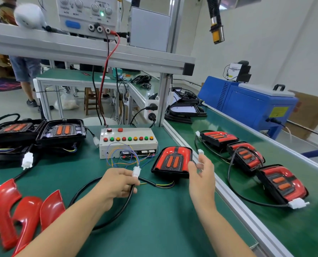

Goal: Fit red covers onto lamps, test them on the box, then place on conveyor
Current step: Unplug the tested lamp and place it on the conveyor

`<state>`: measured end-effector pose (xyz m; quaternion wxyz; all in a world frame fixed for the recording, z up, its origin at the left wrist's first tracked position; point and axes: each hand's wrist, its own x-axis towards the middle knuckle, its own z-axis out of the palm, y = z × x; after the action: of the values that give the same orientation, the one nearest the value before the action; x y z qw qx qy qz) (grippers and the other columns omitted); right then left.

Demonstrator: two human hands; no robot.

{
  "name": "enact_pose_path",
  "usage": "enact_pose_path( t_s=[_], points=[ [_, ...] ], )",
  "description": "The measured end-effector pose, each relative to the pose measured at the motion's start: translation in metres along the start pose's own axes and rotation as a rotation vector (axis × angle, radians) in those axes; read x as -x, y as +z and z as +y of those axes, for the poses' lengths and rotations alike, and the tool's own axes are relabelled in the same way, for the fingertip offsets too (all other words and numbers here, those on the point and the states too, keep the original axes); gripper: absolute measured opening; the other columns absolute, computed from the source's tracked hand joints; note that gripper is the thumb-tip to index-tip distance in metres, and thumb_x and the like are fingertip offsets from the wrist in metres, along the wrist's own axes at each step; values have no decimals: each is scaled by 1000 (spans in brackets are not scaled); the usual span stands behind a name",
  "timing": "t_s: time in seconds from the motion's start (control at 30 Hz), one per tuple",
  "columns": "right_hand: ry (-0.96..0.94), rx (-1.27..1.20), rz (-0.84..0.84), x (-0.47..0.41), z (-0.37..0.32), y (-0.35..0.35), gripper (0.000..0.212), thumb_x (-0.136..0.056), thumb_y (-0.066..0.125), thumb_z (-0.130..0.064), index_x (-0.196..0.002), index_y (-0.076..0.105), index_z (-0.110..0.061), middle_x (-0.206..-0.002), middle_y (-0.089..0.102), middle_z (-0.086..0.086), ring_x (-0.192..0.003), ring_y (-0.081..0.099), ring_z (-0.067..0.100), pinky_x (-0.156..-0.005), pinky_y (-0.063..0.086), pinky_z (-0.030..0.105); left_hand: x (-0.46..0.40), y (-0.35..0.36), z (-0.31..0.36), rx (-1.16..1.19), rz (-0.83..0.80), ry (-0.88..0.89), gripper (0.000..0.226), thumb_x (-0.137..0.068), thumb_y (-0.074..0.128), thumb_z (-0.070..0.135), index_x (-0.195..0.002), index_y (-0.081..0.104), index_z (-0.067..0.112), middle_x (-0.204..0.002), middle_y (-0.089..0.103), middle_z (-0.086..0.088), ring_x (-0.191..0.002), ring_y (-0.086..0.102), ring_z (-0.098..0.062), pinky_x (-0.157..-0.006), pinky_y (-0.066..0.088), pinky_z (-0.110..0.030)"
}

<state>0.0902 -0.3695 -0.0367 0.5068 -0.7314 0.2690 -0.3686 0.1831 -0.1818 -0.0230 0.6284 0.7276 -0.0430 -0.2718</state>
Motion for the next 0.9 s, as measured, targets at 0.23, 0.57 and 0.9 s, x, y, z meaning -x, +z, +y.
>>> enact_pose_path(
  t_s=[0.23,0.57,0.9],
  points=[
    [-177,40,-450,27,-26,33,24,-95,56,-8,-114,64,-19,-105,65,-6,-86,56,-4,-78,40,4,6,4,2,171,-58,8,16,-87,63,2,-96,69,14,-74,73,-4,-59,61,-13,-52,49,-16],
    [-57,-42,-624,21,-30,53,45,-98,46,-2,-126,51,-38,-115,65,-3,-103,59,5,-100,47,31,14,-1,-2,228,-121,17,25,-93,51,0,-107,68,12,-77,67,-3,-60,52,-11,-52,44,-15],
    [-104,-82,-798,11,-29,48,32,-94,61,-13,-103,65,-43,-96,70,-13,-91,62,2,-88,51,21,15,0,-6,233,-115,56,21,-93,53,2,-98,71,12,-72,64,-1,-55,47,-10,-53,37,-18]
  ],
)
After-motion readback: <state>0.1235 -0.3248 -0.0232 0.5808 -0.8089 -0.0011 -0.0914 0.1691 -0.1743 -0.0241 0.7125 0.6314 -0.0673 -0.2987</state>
